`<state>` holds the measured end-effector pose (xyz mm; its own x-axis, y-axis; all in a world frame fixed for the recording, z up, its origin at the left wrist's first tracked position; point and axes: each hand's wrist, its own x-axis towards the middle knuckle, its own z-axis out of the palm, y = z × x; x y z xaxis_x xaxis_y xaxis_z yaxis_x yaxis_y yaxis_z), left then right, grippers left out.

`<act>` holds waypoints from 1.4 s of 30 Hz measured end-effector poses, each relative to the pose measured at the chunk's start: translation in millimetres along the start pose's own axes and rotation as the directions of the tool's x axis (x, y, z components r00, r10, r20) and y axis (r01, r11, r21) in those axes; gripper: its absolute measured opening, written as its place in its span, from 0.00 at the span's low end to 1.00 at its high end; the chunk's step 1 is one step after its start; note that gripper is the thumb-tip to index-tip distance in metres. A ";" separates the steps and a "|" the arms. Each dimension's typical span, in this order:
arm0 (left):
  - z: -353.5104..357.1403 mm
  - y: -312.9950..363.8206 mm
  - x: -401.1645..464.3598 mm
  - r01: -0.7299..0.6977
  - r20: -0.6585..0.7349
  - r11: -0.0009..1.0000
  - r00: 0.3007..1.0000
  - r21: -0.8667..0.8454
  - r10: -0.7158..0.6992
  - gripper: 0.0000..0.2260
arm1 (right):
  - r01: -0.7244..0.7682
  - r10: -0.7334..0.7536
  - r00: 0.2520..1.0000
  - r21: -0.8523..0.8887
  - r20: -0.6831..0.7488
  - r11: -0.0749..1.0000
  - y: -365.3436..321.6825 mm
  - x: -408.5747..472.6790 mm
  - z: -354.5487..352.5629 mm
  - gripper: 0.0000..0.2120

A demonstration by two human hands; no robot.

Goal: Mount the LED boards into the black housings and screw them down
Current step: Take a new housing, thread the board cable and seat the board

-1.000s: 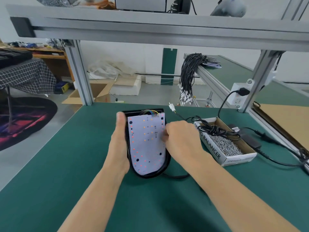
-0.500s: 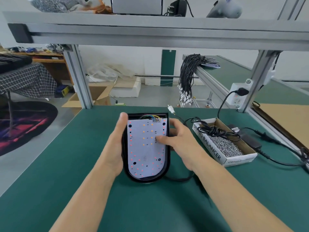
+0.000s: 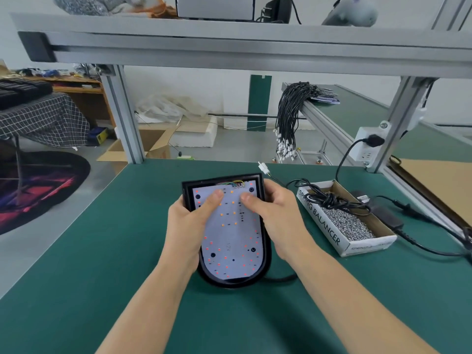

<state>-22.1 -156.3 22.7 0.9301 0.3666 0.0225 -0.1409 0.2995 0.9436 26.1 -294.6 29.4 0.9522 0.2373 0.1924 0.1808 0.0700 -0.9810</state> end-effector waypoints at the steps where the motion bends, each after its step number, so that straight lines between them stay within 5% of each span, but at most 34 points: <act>1: 0.3 -0.4 -1.2 -0.005 -0.006 1.000 1.000 -0.002 0.005 0.10 | -0.002 0.002 1.000 0.030 0.006 1.000 0.9 -1.0 0.5 0.04; 13: 3.5 0.7 -12.2 -0.048 -0.096 0.998 0.994 -0.027 0.045 0.03 | 0.022 -0.022 1.000 0.065 0.009 0.998 9.8 -6.9 5.3 0.03; 21: -11.7 7.8 -10.8 0.171 0.128 0.984 0.978 -0.045 -0.164 0.14 | 0.091 -0.096 0.994 0.088 0.053 0.992 5.3 -10.0 5.6 0.05; 23: -15.6 10.5 -10.4 0.134 0.135 0.991 0.982 -0.028 -0.129 0.14 | 0.060 -0.078 0.979 0.097 0.190 0.993 3.7 -9.6 -5.0 0.10; 27: -27.0 19.3 -11.4 -0.023 0.248 0.998 0.969 0.054 0.009 0.17 | -0.410 0.206 0.819 0.293 0.535 0.864 -13.6 0.7 -35.9 0.26; 30: -27.0 23.6 -14.4 -0.116 0.421 0.983 0.906 0.140 0.047 0.21 | -0.571 0.546 0.640 -0.140 0.541 0.809 -16.9 10.3 -33.1 0.41; 32: -23.3 27.8 -14.1 -0.143 0.477 0.974 0.878 0.174 0.044 0.23 | -0.590 0.598 0.581 -0.221 0.552 0.777 -17.8 13.2 -23.8 0.40; 36: -21.8 35.1 -9.1 -0.161 0.527 0.971 0.849 0.178 0.044 0.19 | -0.477 0.423 0.668 -0.084 0.612 0.875 -25.5 14.3 -15.8 0.20; 42: -22.1 35.3 -6.7 -0.094 0.544 0.985 0.839 0.147 -0.001 0.22 | -0.254 0.233 0.858 -0.017 0.458 0.967 -17.7 15.2 -10.5 0.12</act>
<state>-40.8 -128.8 48.6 0.9651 -0.1722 0.1973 -0.1762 0.1304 0.9757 39.9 -302.4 49.4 0.7465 0.6632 -0.0530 -0.0630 -0.0087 -0.9980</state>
